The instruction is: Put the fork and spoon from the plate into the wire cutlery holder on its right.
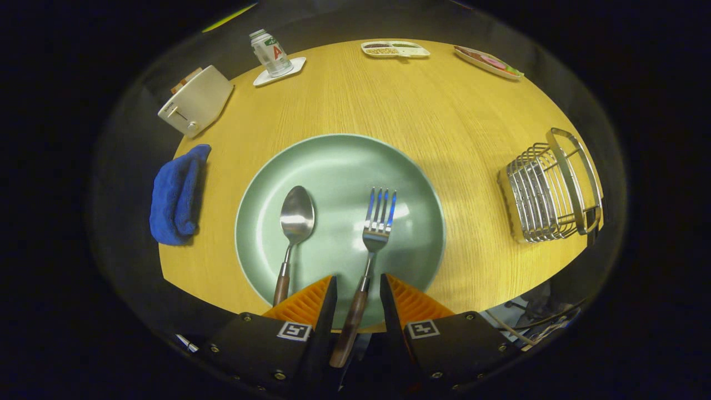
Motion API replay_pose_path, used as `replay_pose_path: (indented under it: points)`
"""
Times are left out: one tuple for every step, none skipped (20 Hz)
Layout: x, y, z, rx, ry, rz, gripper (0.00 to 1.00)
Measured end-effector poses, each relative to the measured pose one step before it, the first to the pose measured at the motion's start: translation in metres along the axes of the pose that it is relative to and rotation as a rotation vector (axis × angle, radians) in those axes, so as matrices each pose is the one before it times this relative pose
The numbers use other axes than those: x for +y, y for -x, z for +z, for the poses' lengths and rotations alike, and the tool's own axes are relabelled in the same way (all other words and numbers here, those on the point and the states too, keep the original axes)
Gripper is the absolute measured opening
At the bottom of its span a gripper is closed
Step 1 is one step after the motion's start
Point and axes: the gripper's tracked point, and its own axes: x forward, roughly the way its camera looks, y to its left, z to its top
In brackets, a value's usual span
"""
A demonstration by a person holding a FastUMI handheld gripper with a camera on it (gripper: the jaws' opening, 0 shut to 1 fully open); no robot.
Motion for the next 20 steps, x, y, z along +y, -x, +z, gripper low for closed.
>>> replay_pose_path:
  points:
    - [0.00182, -0.0025, -0.00242, 0.01216, 0.00842, 0.00386, 0.48]
    - [0.0028, -0.00159, -0.00236, 0.01578, 0.00463, 0.00753, 0.48]
    - [-0.00586, -0.00158, 0.00178, -0.00344, 0.00801, -0.0266, 0.48]
    - [-0.00432, -0.01049, -0.00111, 0.01291, -0.01701, -0.00449, 0.32]
    - [0.0022, 0.00643, 0.00454, 0.00074, -0.01251, 0.00566, 0.16]
    - [0.00103, 0.00397, -0.00061, -0.0016, -0.00572, 0.00015, 0.16]
    - [-0.00098, -0.00294, -0.0005, -0.00719, -0.00497, -0.00131, 0.16]
    - [-0.00427, 0.00337, 0.00509, -0.00504, -0.00568, -0.01945, 0.01]
    - [-0.00205, 0.00114, 0.00098, -0.00001, 0.00034, -0.00179, 0.01]
    - [-0.00075, -0.0015, 0.00064, -0.0062, -0.01337, -0.00061, 0.01]
    - [-0.0003, 0.00191, 0.0025, -0.0037, -0.01675, 0.01098, 0.01]
    - [0.00092, 0.00292, 0.00265, -0.00638, -0.01745, 0.01852, 0.01]
    - [0.00081, 0.00446, 0.00524, -0.01175, -0.01886, 0.0149, 0.01]
    - [-0.00055, 0.00466, 0.00515, -0.01663, -0.01293, 0.01367, 0.01]
    - [-0.00185, 0.00646, 0.00719, -0.02235, -0.00813, 0.00683, 0.01]
    - [-0.00367, 0.0061, 0.00756, -0.02372, -0.0084, -0.00038, 0.01]
    - [-0.00447, 0.0075, 0.00907, -0.02475, -0.01009, -0.0013, 0.01]
    - [-0.00641, 0.00699, 0.00818, -0.02539, -0.01116, -0.00474, 0.01]
    - [-0.00733, 0.00805, 0.00982, -0.02669, -0.01144, -0.00605, 0.01]
    - [-0.0085, 0.00722, 0.00774, -0.02505, -0.00473, -0.01205, 0.01]
